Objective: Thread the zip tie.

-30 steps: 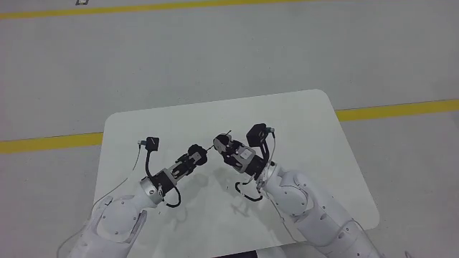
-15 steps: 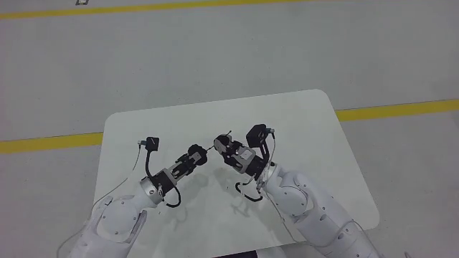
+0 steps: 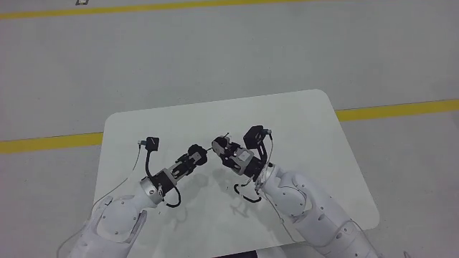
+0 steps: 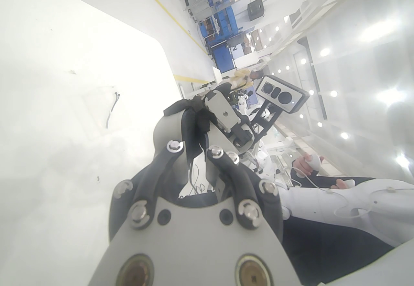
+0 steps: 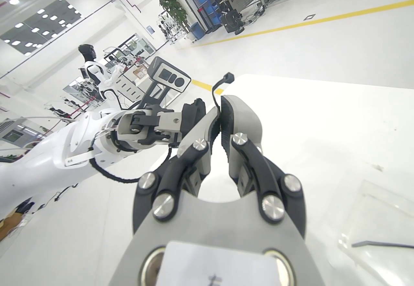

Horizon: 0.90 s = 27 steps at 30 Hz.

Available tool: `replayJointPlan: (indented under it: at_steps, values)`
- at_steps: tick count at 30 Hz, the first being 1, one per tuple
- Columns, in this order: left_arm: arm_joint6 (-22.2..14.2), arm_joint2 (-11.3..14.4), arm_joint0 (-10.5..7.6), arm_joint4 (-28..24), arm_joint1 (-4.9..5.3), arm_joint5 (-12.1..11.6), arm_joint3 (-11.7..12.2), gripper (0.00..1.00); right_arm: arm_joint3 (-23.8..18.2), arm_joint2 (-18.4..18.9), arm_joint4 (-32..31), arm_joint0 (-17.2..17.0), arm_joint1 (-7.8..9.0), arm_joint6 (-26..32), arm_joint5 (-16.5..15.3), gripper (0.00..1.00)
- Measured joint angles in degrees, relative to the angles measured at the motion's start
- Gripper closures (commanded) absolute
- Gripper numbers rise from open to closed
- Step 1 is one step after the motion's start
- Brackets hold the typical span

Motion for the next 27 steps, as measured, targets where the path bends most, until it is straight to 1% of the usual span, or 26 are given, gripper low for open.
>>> replayJointPlan:
  at_steps: [5,23,24,27]
  values:
    - [1.08,0.79,-0.35,0.14,-0.04,0.58,-0.12,1.00,0.25,-0.16,0.18,0.15,0.20,-0.37,0.00,1.00]
    - [1.46,1.50,-0.67,-1.36,0.40,0.07,-0.30,1.00,0.97,-1.51,1.29,1.14,1.17,-0.94,0.00,0.99]
    - [1.44,1.51,-0.69,-1.35,0.43,0.07,-0.29,1.00,0.98,-1.51,1.27,1.17,1.21,-0.95,0.00,0.87]
    - [1.42,1.53,-0.74,-1.31,0.52,0.13,-0.26,1.00,0.90,-1.47,1.19,1.19,1.37,-1.10,0.00,0.70]
